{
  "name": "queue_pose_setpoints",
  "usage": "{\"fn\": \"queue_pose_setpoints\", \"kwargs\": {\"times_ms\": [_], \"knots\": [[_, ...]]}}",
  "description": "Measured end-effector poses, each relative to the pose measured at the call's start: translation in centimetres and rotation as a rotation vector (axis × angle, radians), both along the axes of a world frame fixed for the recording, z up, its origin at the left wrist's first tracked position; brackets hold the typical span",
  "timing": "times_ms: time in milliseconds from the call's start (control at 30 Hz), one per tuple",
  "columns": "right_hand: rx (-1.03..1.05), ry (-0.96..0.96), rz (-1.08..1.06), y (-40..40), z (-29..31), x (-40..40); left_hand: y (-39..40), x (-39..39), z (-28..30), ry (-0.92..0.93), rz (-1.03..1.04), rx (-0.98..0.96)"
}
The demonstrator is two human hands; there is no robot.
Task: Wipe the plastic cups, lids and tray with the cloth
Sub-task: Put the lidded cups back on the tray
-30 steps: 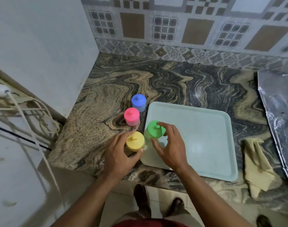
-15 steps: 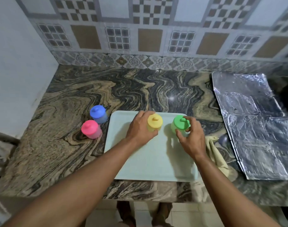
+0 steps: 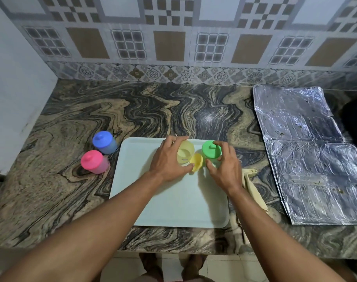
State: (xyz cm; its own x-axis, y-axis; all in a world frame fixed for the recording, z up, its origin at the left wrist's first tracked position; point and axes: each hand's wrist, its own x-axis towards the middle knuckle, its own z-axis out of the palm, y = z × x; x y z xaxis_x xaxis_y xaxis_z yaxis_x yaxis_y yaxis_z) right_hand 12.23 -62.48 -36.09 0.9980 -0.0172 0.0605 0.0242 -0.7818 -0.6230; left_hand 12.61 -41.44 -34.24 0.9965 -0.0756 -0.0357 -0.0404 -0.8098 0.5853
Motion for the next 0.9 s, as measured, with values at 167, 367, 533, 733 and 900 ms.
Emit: {"fn": "queue_pose_setpoints", "kwargs": {"times_ms": [167,367,533,733,900], "knots": [[-0.004,0.002,-0.014,0.1,0.1,0.0,-0.5,0.6,0.2,-0.054,-0.060,0.073],[-0.005,-0.013,-0.019,0.2,0.0,-0.2,-1.0,-0.9,0.9,-0.293,-0.106,0.055],[0.028,-0.007,0.001,-0.3,-0.2,-0.5,-1.4,-3.5,-0.2,-0.374,-0.302,0.162],[0.036,0.011,0.011,-1.4,0.0,-1.9,-2.0,-4.6,-1.7,-0.252,-0.425,0.248],[0.044,0.010,-0.010,-2.6,0.1,-3.3,-2.8,-4.5,-1.9,-0.238,-0.374,0.259]]}}
